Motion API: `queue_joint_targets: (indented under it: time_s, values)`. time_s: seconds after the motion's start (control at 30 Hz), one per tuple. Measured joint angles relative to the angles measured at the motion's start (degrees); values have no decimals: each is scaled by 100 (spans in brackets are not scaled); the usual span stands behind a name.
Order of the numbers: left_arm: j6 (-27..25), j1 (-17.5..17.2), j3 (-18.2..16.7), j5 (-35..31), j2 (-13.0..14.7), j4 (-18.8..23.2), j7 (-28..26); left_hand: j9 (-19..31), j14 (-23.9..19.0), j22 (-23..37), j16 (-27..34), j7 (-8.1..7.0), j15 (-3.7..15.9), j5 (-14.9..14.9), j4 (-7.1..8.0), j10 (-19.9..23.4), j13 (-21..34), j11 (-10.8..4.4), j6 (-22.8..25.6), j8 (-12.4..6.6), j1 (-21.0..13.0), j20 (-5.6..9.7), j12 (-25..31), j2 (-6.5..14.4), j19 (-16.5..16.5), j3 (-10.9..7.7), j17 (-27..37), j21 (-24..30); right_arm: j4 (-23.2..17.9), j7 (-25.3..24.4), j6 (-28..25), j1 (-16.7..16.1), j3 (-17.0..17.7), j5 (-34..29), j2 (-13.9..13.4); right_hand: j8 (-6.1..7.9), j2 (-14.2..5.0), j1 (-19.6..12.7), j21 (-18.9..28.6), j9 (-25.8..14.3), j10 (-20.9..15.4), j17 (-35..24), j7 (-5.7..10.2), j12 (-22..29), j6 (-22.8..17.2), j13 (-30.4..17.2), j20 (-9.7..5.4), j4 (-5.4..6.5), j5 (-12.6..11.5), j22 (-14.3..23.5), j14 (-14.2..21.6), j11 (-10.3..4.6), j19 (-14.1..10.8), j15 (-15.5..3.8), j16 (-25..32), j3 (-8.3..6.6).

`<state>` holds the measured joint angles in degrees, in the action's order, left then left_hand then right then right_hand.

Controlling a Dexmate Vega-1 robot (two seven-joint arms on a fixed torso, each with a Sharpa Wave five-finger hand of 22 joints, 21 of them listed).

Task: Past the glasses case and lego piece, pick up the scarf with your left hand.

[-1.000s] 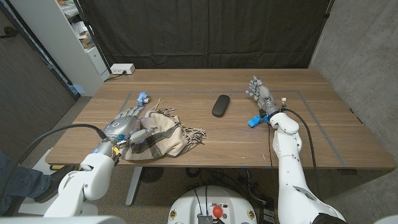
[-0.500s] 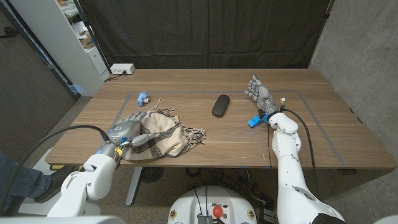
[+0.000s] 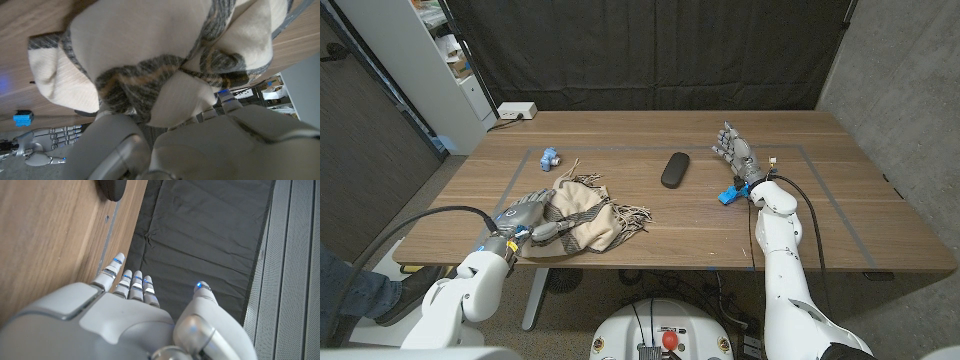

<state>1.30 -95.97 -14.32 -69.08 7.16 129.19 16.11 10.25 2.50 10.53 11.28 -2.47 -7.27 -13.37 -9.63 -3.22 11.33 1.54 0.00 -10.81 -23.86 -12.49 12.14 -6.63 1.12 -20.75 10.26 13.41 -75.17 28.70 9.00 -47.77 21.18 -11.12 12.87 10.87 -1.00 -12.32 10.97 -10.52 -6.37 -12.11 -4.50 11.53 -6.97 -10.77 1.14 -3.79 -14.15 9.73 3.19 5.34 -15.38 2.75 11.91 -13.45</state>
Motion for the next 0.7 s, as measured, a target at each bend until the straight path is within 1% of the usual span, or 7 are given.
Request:
queue_joint_targets:
  time_s: [0.13,0.23,0.37,0.5,0.57,0.7]
  values:
    - [-48,44,26,26,26,-66,30,0,-29,0,0,0,-29,-22,15,0,0,0,0,0,-22,30,0,-23,30,15,0,0,20,-13,-3,9,-2,-12,3,0,0,0,0,0,0,0,0,0,0,0,0,0,0,0,0,0,0,0,0,0]
    - [-105,83,65,42,34,-146,44,0,-29,0,0,0,-29,-22,15,-22,0,21,0,0,-22,1,0,-23,60,15,0,0,49,-21,-4,16,-3,-18,4,0,0,0,0,0,1,0,0,0,0,0,0,0,0,0,0,-1,0,0,0,0]
    - [-162,125,105,42,52,-235,57,-1,-29,0,0,0,-29,-22,15,-21,-1,21,0,0,-45,0,0,-45,60,15,-1,0,70,-27,-4,24,-3,-27,5,0,0,0,0,0,1,0,0,0,0,0,0,0,0,0,0,-1,0,0,0,0]
    - [-311,170,166,51,64,-325,122,-1,-29,0,0,0,-29,-22,15,-21,-1,21,0,0,-62,4,0,-28,63,15,-1,0,140,-32,-3,50,2,-31,6,0,0,0,0,0,1,0,0,0,0,0,0,0,0,0,0,-1,0,0,0,0]
    - [-357,190,197,50,68,-372,140,0,-31,0,0,0,-31,-29,15,-21,-1,21,0,0,-70,32,0,-21,91,15,-1,0,170,-33,1,59,8,-34,6,0,0,0,0,0,2,0,0,0,0,0,0,0,0,0,0,-1,0,0,0,0]
    - [-453,227,253,50,86,-447,181,4,-57,-1,0,0,-57,-43,15,-21,-1,20,0,0,-84,9,0,-7,113,15,-1,0,227,-34,19,84,19,-37,3,0,0,0,0,0,2,0,0,0,0,0,-1,0,0,0,-1,-1,0,-1,0,0]
